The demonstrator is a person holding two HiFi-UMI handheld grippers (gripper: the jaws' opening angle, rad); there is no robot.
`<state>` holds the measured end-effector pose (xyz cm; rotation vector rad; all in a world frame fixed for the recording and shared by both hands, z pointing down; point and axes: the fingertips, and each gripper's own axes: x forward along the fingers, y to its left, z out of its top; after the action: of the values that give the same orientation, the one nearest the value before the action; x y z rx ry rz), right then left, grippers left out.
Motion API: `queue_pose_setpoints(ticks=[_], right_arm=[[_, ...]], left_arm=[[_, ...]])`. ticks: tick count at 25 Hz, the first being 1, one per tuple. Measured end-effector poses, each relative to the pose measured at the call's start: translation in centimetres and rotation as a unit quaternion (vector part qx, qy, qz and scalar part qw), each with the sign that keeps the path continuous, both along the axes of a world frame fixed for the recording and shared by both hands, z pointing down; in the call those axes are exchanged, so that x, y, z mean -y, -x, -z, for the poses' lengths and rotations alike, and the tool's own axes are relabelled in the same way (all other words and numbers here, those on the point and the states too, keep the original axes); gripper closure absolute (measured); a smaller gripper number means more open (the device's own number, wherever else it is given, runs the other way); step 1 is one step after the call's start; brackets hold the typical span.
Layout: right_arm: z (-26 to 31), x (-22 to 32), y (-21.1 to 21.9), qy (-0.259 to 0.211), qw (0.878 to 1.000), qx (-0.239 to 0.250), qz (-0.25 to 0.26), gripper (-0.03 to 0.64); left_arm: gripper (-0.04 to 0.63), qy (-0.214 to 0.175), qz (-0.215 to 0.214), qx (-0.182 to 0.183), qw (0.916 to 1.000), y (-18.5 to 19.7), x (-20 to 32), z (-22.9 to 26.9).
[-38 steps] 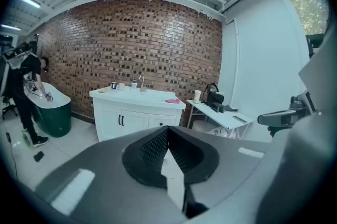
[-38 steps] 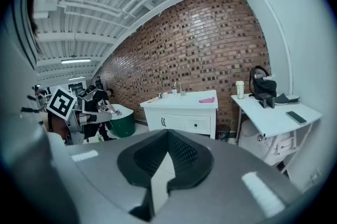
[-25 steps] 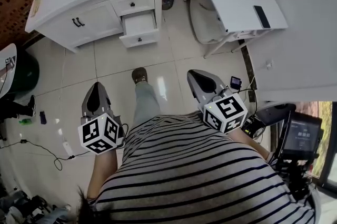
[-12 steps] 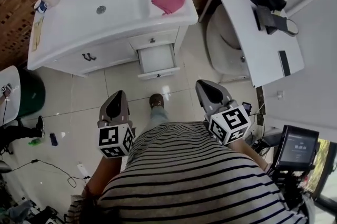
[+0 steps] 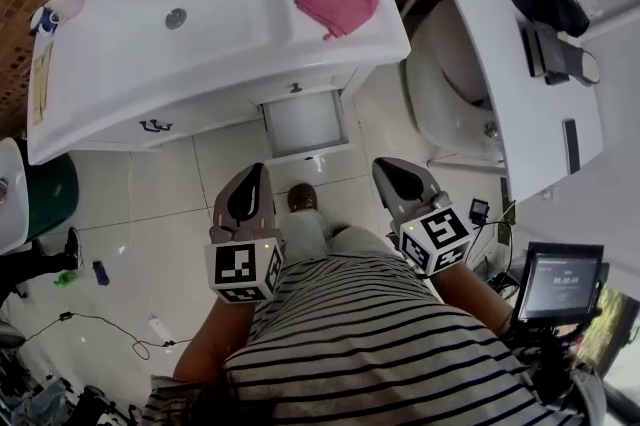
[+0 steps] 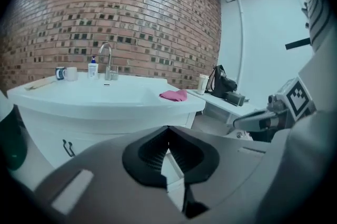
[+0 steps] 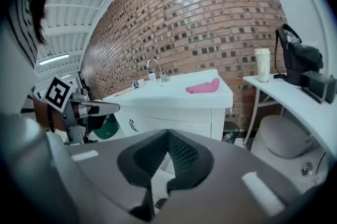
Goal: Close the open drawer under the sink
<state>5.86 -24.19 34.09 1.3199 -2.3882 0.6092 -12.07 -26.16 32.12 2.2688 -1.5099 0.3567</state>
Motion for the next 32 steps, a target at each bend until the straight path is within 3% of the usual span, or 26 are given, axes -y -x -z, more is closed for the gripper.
queue_pose_setpoints(ticks=[3, 7, 10, 13, 17, 21, 32], right_arm=[[-9.6, 2.7, 1.0, 0.036, 0.999, 0.006, 0.028, 0.615], [-23.0, 1.6, 2.6, 0.081, 0.993, 0.036, 0.074, 0.615], [-31.9, 1.6, 3.2, 0.050, 0.994, 0.001, 0.100, 0.615], [-37.6, 2.2, 3.8, 0.022, 0.994, -0.003, 0.107, 0.615], [-42.0, 3.0, 4.0, -0.011, 0.995, 0.001, 0.098, 0.615], [-43.6, 3.4, 3.6, -0.035, 0.996, -0.001, 0.083, 0.615], [-43.7, 4.1, 2.7, -0.083, 0.995, -0.004, 0.055, 0.615]], left_arm=[[0.578, -0.021, 0.008, -0.016, 0.9996, -0.9, 3.8, -5.4], [0.578, -0.058, -0.007, -0.013, 0.9982, -2.9, 4.2, -13.5], [0.578, -0.092, -0.003, -0.011, 0.9957, -2.9, 4.4, -19.1], [0.578, -0.131, 0.005, 0.031, 0.9909, -1.8, 4.2, -22.5], [0.578, -0.177, 0.022, 0.006, 0.9839, -1.1, 3.2, -23.9], [0.578, -0.194, 0.044, -0.003, 0.9801, -0.5, 2.1, -24.0], [0.578, -0.193, 0.065, 0.007, 0.9791, 0.8, 1.0, -24.7]])
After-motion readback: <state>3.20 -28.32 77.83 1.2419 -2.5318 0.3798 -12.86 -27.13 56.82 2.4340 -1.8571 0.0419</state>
